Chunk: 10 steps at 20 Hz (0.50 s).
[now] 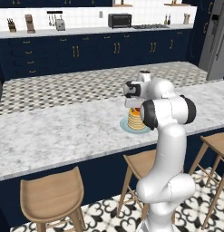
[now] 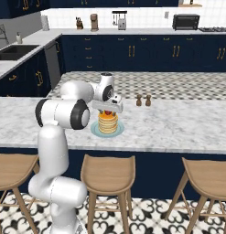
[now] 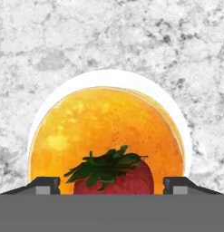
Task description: Take the strawberry from the fridge and place it on top of the pancake, located on the dining counter.
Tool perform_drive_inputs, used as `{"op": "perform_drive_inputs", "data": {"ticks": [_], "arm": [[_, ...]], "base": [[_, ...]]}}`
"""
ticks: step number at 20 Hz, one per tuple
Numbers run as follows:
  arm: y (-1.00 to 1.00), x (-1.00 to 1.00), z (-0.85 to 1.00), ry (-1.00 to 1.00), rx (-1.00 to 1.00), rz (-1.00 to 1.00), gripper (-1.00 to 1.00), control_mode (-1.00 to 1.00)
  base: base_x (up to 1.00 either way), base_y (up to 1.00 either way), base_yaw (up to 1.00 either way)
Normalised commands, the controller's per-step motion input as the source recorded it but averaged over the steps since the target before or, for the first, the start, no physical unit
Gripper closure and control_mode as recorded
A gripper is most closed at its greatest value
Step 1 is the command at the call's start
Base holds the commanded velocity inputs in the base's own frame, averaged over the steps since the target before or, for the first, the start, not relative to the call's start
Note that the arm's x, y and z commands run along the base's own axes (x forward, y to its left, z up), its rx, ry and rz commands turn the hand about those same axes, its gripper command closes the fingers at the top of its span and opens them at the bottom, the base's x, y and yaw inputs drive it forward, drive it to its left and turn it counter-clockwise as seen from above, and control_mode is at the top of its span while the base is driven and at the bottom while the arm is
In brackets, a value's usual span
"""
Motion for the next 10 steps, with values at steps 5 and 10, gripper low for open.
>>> {"op": "perform_drive_inputs", "data": {"ticks": [5, 10], "arm": [[0.0, -0.04, 0.02, -0.01, 0.0, 0.0, -1.0, -1.0], [0.0, -0.2, 0.38, -0.01, -0.06, 0.0, -1.0, -1.0]], "base": [[0.0, 0.0, 0.0], [0.0, 0.0, 0.0]]}}
